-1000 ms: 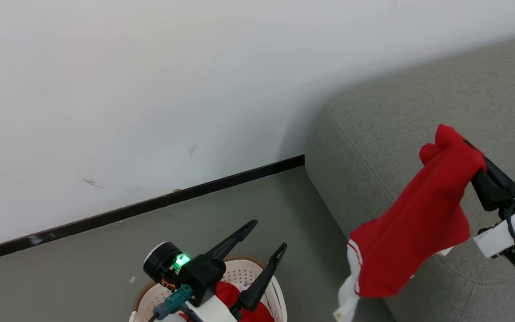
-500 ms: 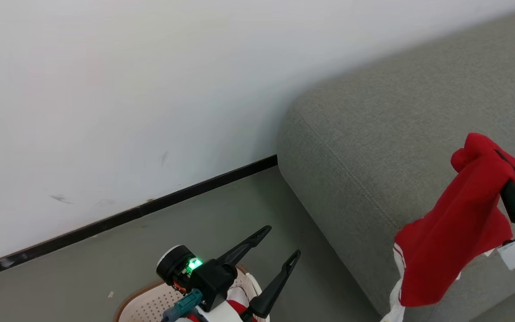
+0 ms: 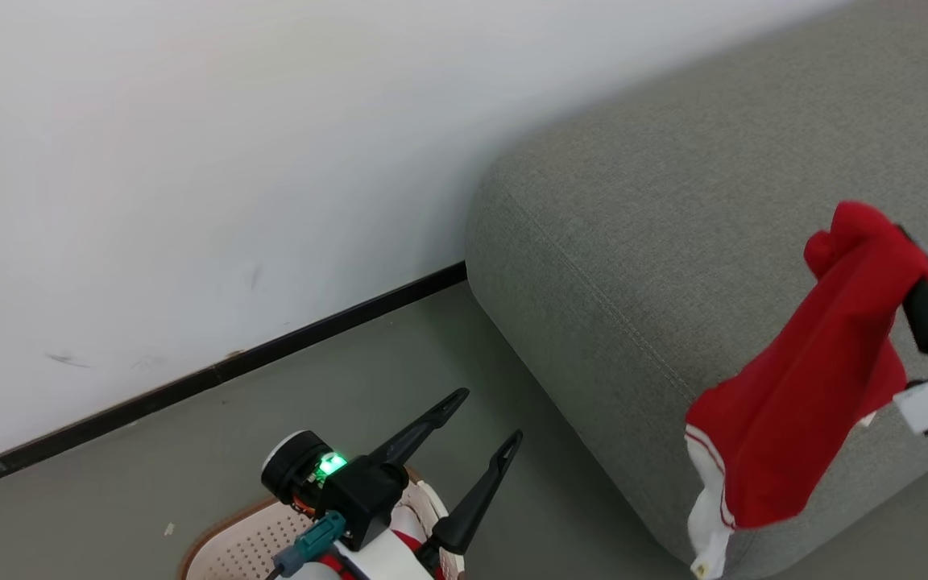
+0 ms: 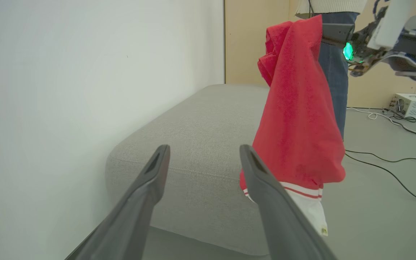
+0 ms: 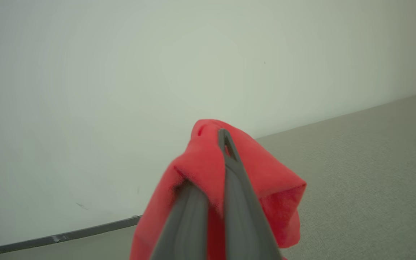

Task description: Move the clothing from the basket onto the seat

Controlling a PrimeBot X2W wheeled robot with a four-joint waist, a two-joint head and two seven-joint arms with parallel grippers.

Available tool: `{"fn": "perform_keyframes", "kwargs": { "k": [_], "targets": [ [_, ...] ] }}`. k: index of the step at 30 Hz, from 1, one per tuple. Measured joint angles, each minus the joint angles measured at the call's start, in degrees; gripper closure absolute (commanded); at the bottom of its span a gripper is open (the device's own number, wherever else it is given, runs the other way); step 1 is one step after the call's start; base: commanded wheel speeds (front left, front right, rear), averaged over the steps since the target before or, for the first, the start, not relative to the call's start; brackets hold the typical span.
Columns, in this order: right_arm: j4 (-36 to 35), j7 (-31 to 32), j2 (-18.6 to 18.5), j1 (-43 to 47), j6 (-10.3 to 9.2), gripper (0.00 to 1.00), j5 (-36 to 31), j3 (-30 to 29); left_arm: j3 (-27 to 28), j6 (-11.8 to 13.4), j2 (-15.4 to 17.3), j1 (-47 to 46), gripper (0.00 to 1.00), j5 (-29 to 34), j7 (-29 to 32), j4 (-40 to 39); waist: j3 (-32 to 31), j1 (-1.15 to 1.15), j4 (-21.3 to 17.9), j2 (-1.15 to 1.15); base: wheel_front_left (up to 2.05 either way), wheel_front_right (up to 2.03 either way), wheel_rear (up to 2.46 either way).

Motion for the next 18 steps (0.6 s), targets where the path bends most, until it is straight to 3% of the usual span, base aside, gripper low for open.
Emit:
{"fn": "perform_keyframes", "kwargs": {
  "k": [18],
  "targets": [
    [14.02, 7.09, -1.27, -27.90, 0.00, 1.00, -2.10, -9.09, 3.67, 4.21, 4.72, 0.54, 0.00, 2.86, 0.12, -6.32, 6.97, 0.00, 2.95, 0.00, 0.00, 0.00, 0.00]
  ]
}}
